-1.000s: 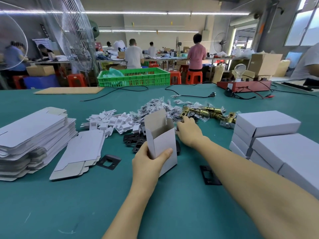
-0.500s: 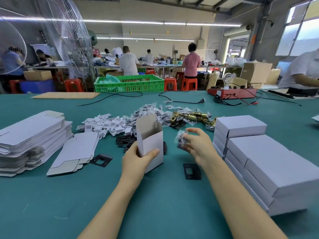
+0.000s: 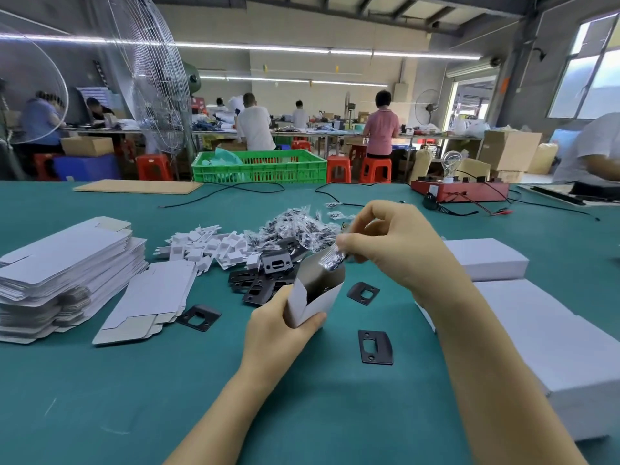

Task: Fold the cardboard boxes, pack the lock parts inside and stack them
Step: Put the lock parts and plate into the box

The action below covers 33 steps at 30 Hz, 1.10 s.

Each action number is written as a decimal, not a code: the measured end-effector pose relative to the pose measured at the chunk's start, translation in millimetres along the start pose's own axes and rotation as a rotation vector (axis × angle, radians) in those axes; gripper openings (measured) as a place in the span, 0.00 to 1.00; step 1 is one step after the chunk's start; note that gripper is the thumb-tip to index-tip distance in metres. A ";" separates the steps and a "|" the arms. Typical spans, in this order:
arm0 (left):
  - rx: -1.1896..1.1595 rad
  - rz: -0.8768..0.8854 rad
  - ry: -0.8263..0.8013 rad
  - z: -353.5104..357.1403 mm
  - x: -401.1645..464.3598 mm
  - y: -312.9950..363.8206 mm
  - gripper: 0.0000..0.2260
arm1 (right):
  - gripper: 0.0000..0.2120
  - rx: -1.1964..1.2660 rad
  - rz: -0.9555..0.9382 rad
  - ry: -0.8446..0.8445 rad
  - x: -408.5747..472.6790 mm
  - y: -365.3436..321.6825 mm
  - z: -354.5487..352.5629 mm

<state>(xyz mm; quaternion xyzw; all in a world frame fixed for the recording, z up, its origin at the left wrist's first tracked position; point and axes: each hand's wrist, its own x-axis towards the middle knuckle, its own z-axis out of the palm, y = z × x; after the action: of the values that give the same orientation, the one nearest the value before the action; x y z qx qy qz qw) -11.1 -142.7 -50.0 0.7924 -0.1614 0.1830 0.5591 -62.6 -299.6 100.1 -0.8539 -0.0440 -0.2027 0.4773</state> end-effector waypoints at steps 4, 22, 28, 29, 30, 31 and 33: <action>0.052 0.039 0.002 2.2 -0.9 0.1 0.15 | 0.07 -0.263 -0.005 0.085 -2.1 3.3 14.5; -0.457 -0.189 -0.160 -0.4 2.1 14.2 0.18 | 0.21 0.253 0.187 0.300 13.6 60.3 35.9; -0.443 -0.208 -0.191 -0.4 1.1 19.1 0.16 | 0.26 0.652 0.390 0.016 -9.9 97.0 95.0; -0.458 -0.222 -0.215 -0.8 0.8 19.4 0.20 | 0.25 0.681 0.382 -0.019 -12.5 97.4 100.8; -0.479 -0.242 -0.240 -1.7 0.8 18.6 0.23 | 0.23 0.706 0.374 -0.041 -13.8 97.2 104.4; -0.523 -0.281 -0.259 -1.8 1.5 17.8 0.27 | 0.21 0.727 0.377 -0.058 -14.3 96.3 106.0; -0.644 -0.379 -0.264 -1.7 4.7 16.4 0.33 | 0.22 0.779 0.382 -0.089 -13.0 98.0 106.7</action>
<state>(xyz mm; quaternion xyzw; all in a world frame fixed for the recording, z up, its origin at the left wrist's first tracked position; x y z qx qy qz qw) -14.6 -146.6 -33.8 0.6088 -0.1319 -0.0867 0.7774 -15.7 -262.2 -32.4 -0.6109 0.0208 -0.0420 0.7903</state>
